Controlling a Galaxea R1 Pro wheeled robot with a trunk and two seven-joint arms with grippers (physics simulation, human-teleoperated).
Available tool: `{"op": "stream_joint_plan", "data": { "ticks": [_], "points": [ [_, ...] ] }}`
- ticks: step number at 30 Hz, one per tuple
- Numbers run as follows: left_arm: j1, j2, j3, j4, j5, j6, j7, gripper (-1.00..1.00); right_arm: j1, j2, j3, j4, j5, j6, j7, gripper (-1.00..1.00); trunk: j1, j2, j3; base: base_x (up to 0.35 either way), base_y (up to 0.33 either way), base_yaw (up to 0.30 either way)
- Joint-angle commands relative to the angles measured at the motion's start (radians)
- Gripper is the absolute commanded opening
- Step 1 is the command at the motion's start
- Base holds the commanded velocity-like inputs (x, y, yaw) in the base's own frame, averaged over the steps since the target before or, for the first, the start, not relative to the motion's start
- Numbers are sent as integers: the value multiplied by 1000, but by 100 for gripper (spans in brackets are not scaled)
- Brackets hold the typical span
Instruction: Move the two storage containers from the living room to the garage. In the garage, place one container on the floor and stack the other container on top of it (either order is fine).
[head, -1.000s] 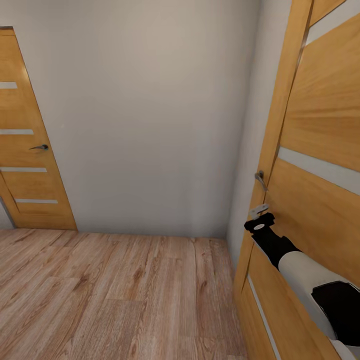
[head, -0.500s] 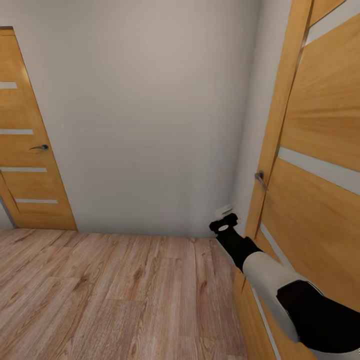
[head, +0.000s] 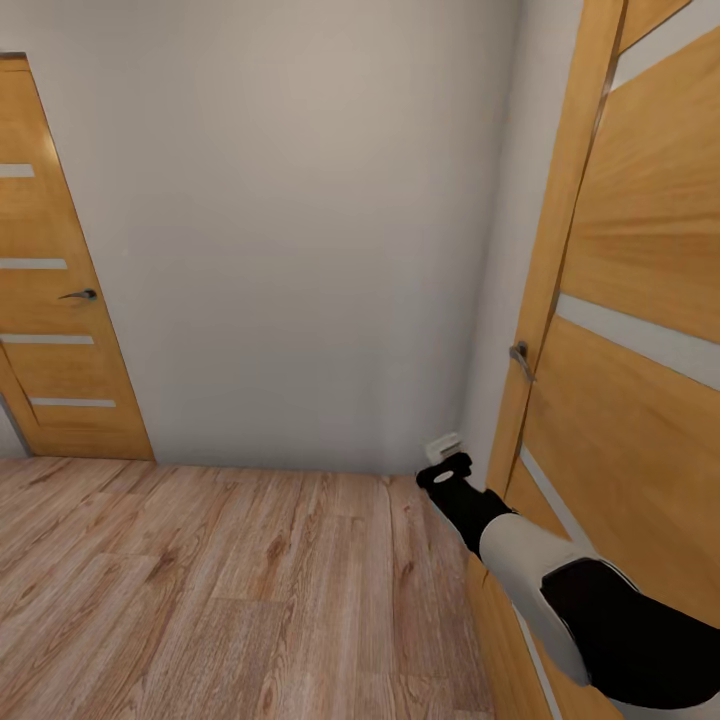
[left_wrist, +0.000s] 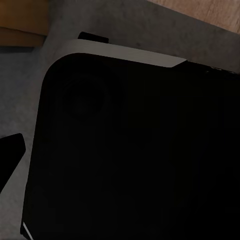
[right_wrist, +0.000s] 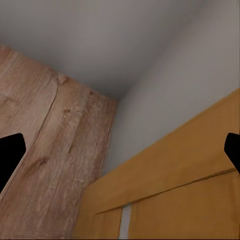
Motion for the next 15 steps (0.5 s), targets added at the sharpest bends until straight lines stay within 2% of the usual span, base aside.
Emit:
{"op": "stream_joint_plan", "data": {
  "ticks": [1, 8, 15],
  "points": [
    [0, 0, 2, -1, 4, -2, 1, 100, 0, 4, 1, 12, 11, 6, 0, 100, 0, -1, -1, 0, 0, 0],
    [0, 0, 2, -1, 4, -2, 1, 100, 10, 18, 1, 71, 4, -14, 6, 100, 0, -1, -1, 0, 0, 0],
    [0, 0, 2, -1, 4, -2, 1, 100, 105, 17, 0, 81, -18, -29, 6, 100, 0, -1, -1, 0, 0, 0]
  ]
}}
